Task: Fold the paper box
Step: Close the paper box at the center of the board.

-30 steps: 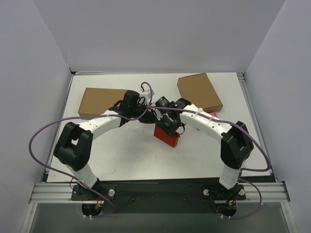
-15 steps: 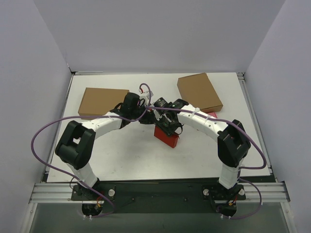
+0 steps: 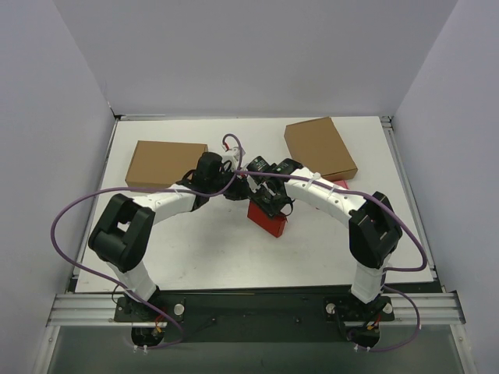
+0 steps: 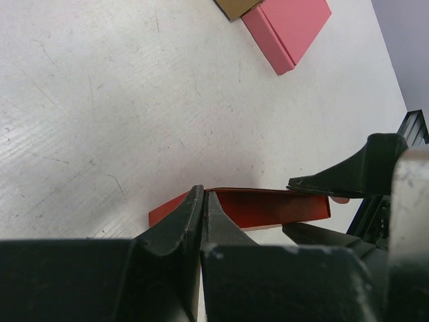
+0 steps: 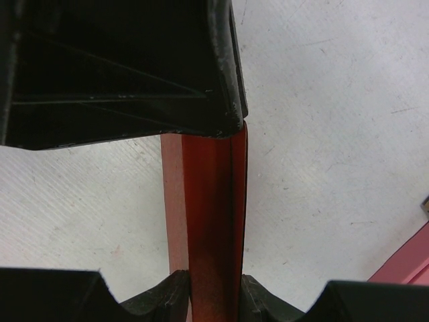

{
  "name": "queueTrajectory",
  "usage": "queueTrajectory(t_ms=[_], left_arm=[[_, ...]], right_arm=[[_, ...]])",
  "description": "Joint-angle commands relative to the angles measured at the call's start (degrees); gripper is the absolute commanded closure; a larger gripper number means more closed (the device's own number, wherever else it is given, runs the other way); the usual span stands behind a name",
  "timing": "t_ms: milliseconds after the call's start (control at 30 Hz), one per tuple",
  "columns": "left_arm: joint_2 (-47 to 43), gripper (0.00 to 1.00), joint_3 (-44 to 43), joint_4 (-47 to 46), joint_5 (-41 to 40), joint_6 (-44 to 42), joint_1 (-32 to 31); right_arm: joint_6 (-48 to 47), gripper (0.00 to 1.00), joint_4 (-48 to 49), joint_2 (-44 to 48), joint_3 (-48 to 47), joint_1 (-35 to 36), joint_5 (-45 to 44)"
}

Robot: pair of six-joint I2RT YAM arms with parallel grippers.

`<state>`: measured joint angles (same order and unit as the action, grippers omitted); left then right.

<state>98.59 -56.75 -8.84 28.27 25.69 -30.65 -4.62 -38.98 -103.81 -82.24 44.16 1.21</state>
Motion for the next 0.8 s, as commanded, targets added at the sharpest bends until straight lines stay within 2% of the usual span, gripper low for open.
queueTrajectory(t_ms=[0,500,767], left_arm=[[0.99,1.0,3.05,1.9,2.75,-2.84,-1.6],[0.91,1.0,5.51,0.84,3.37,-10.92,-1.6],[0.12,1.0,10.25,-3.55,3.46,-11.1,-1.69]], right_arm=[[0.49,0.85,5.06,0.54,-0.47,-0.57,-3.67],[0.4,0.85,6.2,2.29,1.29,-0.74,-3.15],[0.58,0.85,6.29,2.38,1.38,-0.66,-3.67]])
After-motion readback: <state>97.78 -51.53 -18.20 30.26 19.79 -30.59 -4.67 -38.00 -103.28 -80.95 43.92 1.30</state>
